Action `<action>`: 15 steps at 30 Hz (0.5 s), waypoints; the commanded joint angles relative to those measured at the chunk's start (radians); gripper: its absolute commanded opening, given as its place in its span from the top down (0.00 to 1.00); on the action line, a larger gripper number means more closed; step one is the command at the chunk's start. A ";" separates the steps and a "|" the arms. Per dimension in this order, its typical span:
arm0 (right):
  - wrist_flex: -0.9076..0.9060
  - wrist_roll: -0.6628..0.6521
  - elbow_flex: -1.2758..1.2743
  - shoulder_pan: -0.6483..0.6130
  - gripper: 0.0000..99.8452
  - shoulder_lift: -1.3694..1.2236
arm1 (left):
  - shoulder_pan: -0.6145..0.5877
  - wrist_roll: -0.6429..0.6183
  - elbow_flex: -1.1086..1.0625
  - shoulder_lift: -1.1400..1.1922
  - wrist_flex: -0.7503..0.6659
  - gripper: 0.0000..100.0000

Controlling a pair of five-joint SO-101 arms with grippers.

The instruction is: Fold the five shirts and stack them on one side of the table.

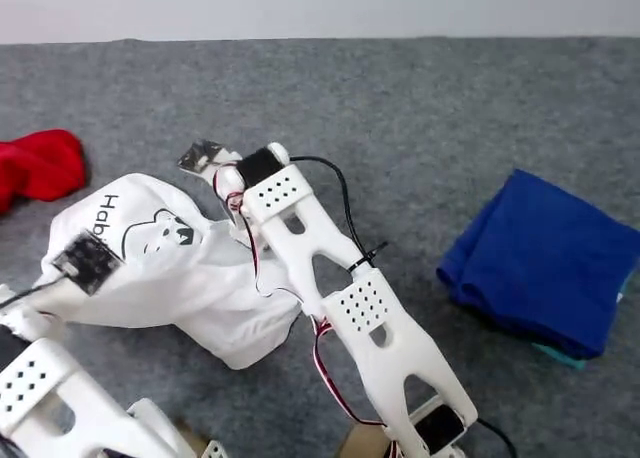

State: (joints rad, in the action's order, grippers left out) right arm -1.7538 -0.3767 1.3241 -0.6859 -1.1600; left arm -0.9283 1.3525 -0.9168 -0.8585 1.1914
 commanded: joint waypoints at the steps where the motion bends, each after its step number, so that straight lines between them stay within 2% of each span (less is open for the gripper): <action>1: -0.041 -0.034 0.021 0.047 0.99 0.209 | -0.003 -0.160 0.102 -0.025 -0.028 0.99; 11: -0.036 -0.032 0.021 0.176 0.99 0.579 | 0.052 -0.715 0.414 -0.025 -0.012 0.99; 15: -0.033 -0.034 0.021 0.226 0.99 0.723 | 0.114 -0.879 0.536 -0.025 -0.012 0.99</action>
State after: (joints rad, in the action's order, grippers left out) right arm -1.7538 -0.4012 1.3241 -0.5186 -0.5938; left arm -0.8500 0.5946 -0.4918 -0.8585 1.1884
